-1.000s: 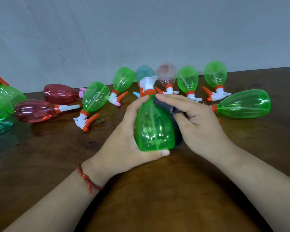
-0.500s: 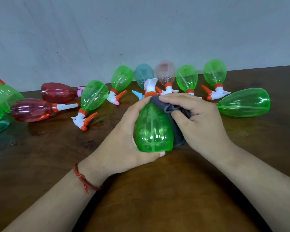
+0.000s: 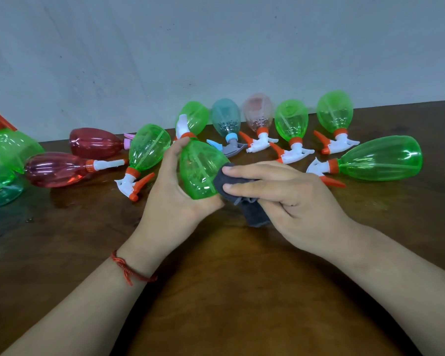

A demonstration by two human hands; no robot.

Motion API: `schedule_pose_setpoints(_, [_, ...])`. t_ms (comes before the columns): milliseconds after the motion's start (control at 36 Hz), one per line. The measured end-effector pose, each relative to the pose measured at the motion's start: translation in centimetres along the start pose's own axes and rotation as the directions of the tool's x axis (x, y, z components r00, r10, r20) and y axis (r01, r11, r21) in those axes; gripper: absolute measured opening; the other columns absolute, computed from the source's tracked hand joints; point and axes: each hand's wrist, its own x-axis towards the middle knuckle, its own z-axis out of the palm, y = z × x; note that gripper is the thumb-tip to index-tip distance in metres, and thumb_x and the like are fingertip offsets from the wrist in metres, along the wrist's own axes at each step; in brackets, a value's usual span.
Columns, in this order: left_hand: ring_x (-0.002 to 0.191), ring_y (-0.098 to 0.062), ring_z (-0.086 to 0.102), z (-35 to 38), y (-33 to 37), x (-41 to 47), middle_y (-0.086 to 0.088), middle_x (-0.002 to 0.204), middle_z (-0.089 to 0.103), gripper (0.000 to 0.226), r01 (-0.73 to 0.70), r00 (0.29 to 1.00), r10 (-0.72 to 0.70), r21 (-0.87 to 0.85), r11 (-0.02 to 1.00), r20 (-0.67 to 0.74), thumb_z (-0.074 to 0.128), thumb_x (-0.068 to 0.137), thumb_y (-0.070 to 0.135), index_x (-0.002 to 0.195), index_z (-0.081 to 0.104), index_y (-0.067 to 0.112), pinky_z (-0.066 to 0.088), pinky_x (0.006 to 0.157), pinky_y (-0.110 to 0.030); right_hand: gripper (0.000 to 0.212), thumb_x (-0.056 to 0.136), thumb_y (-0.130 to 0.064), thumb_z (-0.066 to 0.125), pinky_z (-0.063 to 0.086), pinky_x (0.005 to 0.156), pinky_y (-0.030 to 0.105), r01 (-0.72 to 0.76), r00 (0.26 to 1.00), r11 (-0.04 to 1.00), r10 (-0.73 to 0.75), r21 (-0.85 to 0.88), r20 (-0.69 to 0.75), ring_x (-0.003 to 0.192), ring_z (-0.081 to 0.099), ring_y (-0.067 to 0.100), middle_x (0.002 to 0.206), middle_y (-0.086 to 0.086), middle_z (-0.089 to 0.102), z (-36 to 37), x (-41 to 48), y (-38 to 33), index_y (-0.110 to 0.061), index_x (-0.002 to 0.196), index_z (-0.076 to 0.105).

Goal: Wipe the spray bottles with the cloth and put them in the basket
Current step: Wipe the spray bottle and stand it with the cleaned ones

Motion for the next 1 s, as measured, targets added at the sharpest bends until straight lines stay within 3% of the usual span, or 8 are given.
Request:
schedule_pose_setpoints(111, [0.130,-0.003,0.063,0.0,0.1,-0.1,0.010,0.142,0.064,0.112,-0.037,0.999,0.036,0.052,0.998,0.025,0.102,0.066,0.023,0.158,0.039,0.030,0.051,0.111,-0.025,0.055,0.094,0.013,0.050,0.048,0.113,0.031,-0.025,1.000,1.000,0.025,-0.019,-0.013,0.135,0.058,0.012,0.146,-0.008,0.063,0.0,-0.1,0.2,-0.018,0.132,0.075])
schedule_pose_setpoints(278, [0.148,-0.011,0.047,0.4,0.1,-0.8,0.010,0.158,0.047,0.116,-0.143,0.975,0.108,0.178,0.974,0.193,0.102,0.067,0.035,0.161,0.035,0.031,0.042,0.123,-0.038,0.055,0.098,0.016,0.053,0.044,0.117,0.026,-0.180,0.977,0.977,0.191,0.111,-0.096,0.140,0.054,0.002,0.146,-0.009,0.063,0.5,0.1,1.1,-0.019,0.136,0.072])
schedule_pose_setpoints(500, [0.149,-0.020,0.049,0.5,0.2,-1.1,0.005,0.159,0.049,0.118,-0.180,0.939,0.131,0.131,0.975,0.318,0.103,0.068,0.031,0.163,0.033,0.028,0.042,0.123,-0.045,0.046,0.104,0.009,0.051,0.045,0.119,0.037,-0.351,0.905,0.817,0.422,0.457,-0.058,0.133,0.060,0.004,0.133,-0.013,0.072,0.1,1.0,1.4,-0.021,0.130,0.074])
schedule_pose_setpoints(611, [0.148,-0.027,0.051,0.4,0.5,-1.5,0.001,0.160,0.049,0.118,-0.152,0.926,0.146,-0.012,0.988,0.349,0.103,0.069,0.028,0.164,0.032,0.025,0.045,0.120,-0.053,0.044,0.101,0.015,0.051,0.047,0.109,0.020,-0.317,0.893,0.772,0.438,0.551,-0.099,0.127,0.064,0.003,0.127,-0.009,0.076,-0.5,1.2,1.4,-0.014,0.124,0.076])
schedule_pose_setpoints(667, [0.149,-0.026,0.050,0.3,0.6,-1.5,0.002,0.161,0.048,0.120,-0.157,0.917,0.152,-0.018,0.987,0.368,0.103,0.070,0.028,0.165,0.029,0.025,0.045,0.121,-0.053,0.045,0.100,0.017,0.052,0.045,0.105,0.013,-0.287,0.896,0.773,0.426,0.566,-0.127,0.125,0.064,0.001,0.125,-0.010,0.076,-0.6,1.2,1.2,-0.014,0.122,0.075])
schedule_pose_setpoints(778, [0.150,-0.023,0.048,0.3,0.4,-1.3,0.003,0.161,0.045,0.124,-0.239,0.899,0.179,0.106,0.965,0.399,0.103,0.069,0.030,0.165,0.024,0.022,0.043,0.122,-0.045,0.049,0.096,0.019,0.053,0.043,0.107,0.014,-0.249,0.915,0.842,0.367,0.477,-0.169,0.128,0.062,0.002,0.126,-0.008,0.074,-0.4,1.0,1.3,-0.017,0.120,0.076])
schedule_pose_setpoints(861, [0.146,-0.028,0.051,0.5,0.2,-1.0,-0.004,0.158,0.047,0.122,-0.291,0.895,0.214,0.149,0.945,0.392,0.103,0.069,0.028,0.165,0.028,0.016,0.044,0.120,-0.049,0.048,0.097,0.018,0.053,0.042,0.111,0.019,-0.240,0.929,0.876,0.332,0.418,-0.162,0.130,0.061,0.006,0.126,-0.007,0.074,-0.2,0.9,1.5,-0.016,0.121,0.076])
schedule_pose_setpoints(1000, [0.141,-0.024,0.057,0.9,0.5,-0.9,-0.002,0.153,0.052,0.118,-0.309,0.896,0.247,0.118,0.944,0.370,0.103,0.069,0.022,0.162,0.031,0.014,0.049,0.116,-0.044,0.042,0.101,0.014,0.050,0.048,0.114,0.034,-0.264,0.924,0.870,0.352,0.416,-0.151,0.130,0.063,0.013,0.128,-0.007,0.073,-0.1,0.7,1.3,-0.014,0.123,0.072])
